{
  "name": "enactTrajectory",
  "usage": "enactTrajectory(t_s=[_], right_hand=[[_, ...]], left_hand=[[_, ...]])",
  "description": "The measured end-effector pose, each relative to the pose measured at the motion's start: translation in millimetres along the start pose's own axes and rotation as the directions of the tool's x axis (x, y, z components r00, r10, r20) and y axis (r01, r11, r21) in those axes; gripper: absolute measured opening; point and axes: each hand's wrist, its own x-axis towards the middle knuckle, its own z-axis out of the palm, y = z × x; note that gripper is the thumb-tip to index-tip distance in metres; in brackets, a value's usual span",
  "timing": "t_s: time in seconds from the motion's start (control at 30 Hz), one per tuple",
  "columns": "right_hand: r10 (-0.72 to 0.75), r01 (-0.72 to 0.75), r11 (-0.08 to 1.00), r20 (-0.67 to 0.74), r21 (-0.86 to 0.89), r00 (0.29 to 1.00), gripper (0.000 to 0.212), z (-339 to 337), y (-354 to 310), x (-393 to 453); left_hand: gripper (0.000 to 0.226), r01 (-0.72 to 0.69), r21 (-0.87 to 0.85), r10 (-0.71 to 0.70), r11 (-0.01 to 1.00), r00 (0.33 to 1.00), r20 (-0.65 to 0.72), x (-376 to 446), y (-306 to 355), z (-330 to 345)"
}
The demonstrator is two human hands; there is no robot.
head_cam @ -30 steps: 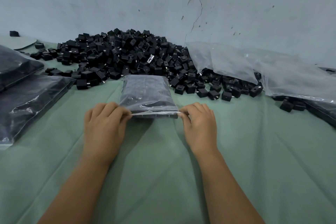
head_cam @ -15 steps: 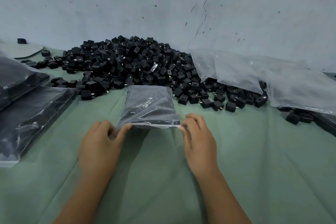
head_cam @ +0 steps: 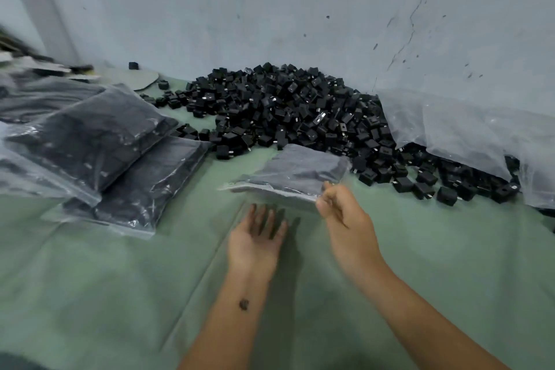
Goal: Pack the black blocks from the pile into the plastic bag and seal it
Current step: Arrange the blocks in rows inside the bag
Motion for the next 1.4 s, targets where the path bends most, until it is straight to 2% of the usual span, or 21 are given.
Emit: enactTrajectory(t_s=[0.1, 0.13, 0.2, 0.27, 0.37, 0.5, 0.6, 0.7, 0.77, 0.83, 0.93, 1.0, 1.03, 1.07, 1.13, 1.2, 1.27, 1.3, 1.33, 1.37, 1.4], right_hand=[[-0.028, 0.022, 0.996, 0.072, 0.091, 0.997, 0.012, 7, -14, -21], [-0.023, 0.012, 0.993, 0.088, 0.115, 0.996, 0.005, 11, -16, -31], [-0.032, 0.019, 0.99, 0.087, 0.139, 0.996, 0.012, 23, -19, -48], [-0.045, 0.035, 0.983, 0.057, 0.18, 0.997, 0.011, 34, -27, -57], [-0.082, 0.072, 0.966, 0.033, 0.249, 0.996, 0.006, 50, -44, -46], [-0.213, 0.189, 0.949, 0.069, 0.251, 0.975, 0.021, 79, -71, -20], [-0.336, 0.289, 0.91, 0.12, 0.298, 0.934, 0.021, 113, -98, 7], [-0.459, 0.38, 0.846, 0.15, 0.374, 0.875, 0.017, 151, -120, 48], [-0.487, 0.382, 0.838, 0.217, 0.389, 0.846, 0.014, 181, -132, 72], [-0.437, 0.315, 0.87, 0.296, 0.379, 0.849, 0.014, 213, -133, 87], [-0.334, 0.207, 0.926, 0.43, 0.315, 0.839, 0.014, 252, -120, 94], [-0.306, 0.198, 0.946, 0.503, 0.257, 0.808, 0.019, 268, -109, 91], [-0.289, 0.2, 0.955, 0.529, 0.22, 0.798, 0.02, 273, -104, 89], [-0.262, 0.188, 0.964, 0.553, 0.189, 0.791, 0.017, 277, -100, 87], [-0.206, 0.137, 0.977, 0.582, 0.161, 0.787, 0.008, 280, -93, 84], [-0.191, 0.124, 0.981, 0.595, 0.152, 0.781, 0.011, 279, -84, 84], [-0.218, 0.16, 0.976, 0.605, 0.149, 0.765, 0.02, 273, -78, 83], [-0.242, 0.183, 0.97, 0.599, 0.159, 0.763, 0.023, 270, -77, 83], [-0.242, 0.176, 0.97, 0.605, 0.168, 0.759, 0.025, 267, -77, 83], [-0.24, 0.167, 0.97, 0.612, 0.175, 0.754, 0.026, 264, -77, 83], [-0.246, 0.152, 0.968, 0.613, 0.202, 0.75, 0.027, 261, -77, 81]], left_hand=[[0.035, 0.183, -0.117, -0.158, 0.976, 0.968, 0.196, -10, -8, 15], [0.045, 0.2, -0.163, -0.151, 0.966, 0.95, 0.272, -12, -9, 19], [0.067, 0.187, -0.204, -0.114, 0.961, 0.94, 0.322, -13, -3, 25], [0.072, 0.133, -0.182, -0.074, 0.974, 0.952, 0.297, -12, 8, 28], [0.068, 0.075, -0.197, 0.0, 0.977, 0.934, 0.356, -11, 36, 38], [0.068, -0.074, -0.19, 0.149, 0.979, 0.895, 0.42, -10, 84, 58], [0.057, -0.237, -0.208, 0.305, 0.949, 0.857, 0.416, -9, 138, 75], [0.045, -0.434, -0.144, 0.451, 0.889, 0.782, 0.431, -3, 203, 93], [0.039, -0.546, -0.021, 0.504, 0.837, 0.757, 0.415, 4, 243, 101], [0.04, -0.589, 0.124, 0.517, 0.799, 0.777, 0.358, 9, 278, 101], [0.05, -0.615, 0.314, 0.635, 0.724, 0.771, 0.047, 23, 318, 74], [0.056, -0.596, 0.31, 0.647, 0.741, 0.757, -0.091, 29, 326, 52], [0.058, -0.598, 0.393, 0.688, 0.699, 0.712, -0.14, 32, 325, 41], [0.06, -0.595, 0.532, 0.764, 0.603, 0.622, -0.17, 35, 325, 31], [0.068, -0.566, 0.746, 0.902, 0.35, 0.419, -0.104, 39, 319, 22], [0.084, -0.485, 0.855, 0.963, 0.184, 0.264, -0.058, 35, 311, 24], [0.09, -0.336, 0.94, 0.992, -0.05, 0.09, 0.085, 27, 301, 31], [0.088, -0.257, 0.939, 0.97, -0.228, 0.026, 0.243, 24, 294, 35], [0.081, -0.196, 0.881, 0.897, -0.432, 0.011, 0.442, 24, 286, 40], [0.071, -0.156, 0.782, 0.785, -0.603, 0.058, 0.617, 26, 277, 45], [0.058, -0.139, 0.679, 0.659, -0.721, 0.164, 0.734, 31, 269, 50]])
